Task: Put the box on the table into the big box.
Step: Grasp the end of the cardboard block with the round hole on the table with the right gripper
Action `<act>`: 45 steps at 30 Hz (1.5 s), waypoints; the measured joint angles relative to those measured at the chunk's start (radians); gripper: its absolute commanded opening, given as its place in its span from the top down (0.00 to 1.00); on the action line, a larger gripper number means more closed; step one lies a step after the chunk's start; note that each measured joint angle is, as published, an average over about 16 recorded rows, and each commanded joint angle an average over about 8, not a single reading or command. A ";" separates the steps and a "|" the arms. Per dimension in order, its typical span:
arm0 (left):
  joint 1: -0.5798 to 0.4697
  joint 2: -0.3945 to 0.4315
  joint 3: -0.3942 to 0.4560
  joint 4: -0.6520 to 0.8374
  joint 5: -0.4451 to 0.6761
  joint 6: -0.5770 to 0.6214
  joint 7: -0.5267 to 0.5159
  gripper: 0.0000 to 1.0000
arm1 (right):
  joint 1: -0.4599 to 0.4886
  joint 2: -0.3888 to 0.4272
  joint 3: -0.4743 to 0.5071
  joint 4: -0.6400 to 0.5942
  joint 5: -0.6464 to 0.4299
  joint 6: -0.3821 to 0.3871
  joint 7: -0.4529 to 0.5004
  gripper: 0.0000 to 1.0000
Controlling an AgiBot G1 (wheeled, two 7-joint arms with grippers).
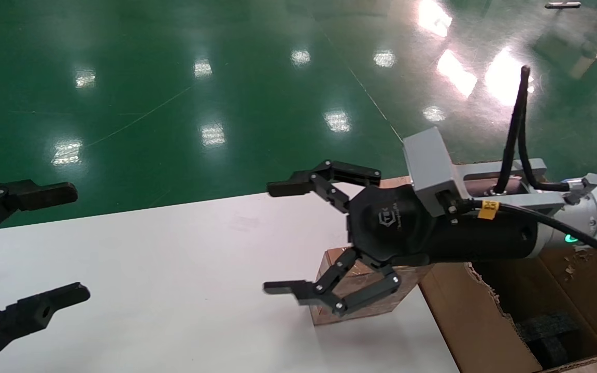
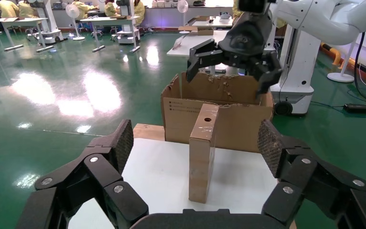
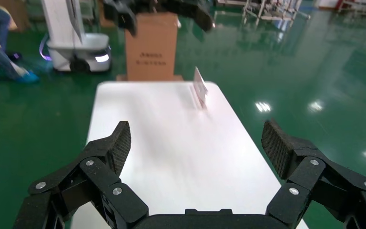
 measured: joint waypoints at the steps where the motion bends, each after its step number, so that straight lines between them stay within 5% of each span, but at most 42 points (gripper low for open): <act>1: 0.000 0.000 0.000 0.000 0.000 0.000 0.000 1.00 | 0.005 0.003 -0.009 -0.013 -0.011 -0.005 -0.013 0.00; 25: 0.000 0.000 0.000 0.000 0.000 0.000 0.000 1.00 | 0.183 0.043 -0.312 -0.369 -0.102 -0.039 -0.319 0.00; 45: 0.000 0.000 0.000 0.000 0.000 0.000 0.000 1.00 | 0.304 0.030 -0.540 -0.546 -0.090 -0.043 -0.445 0.00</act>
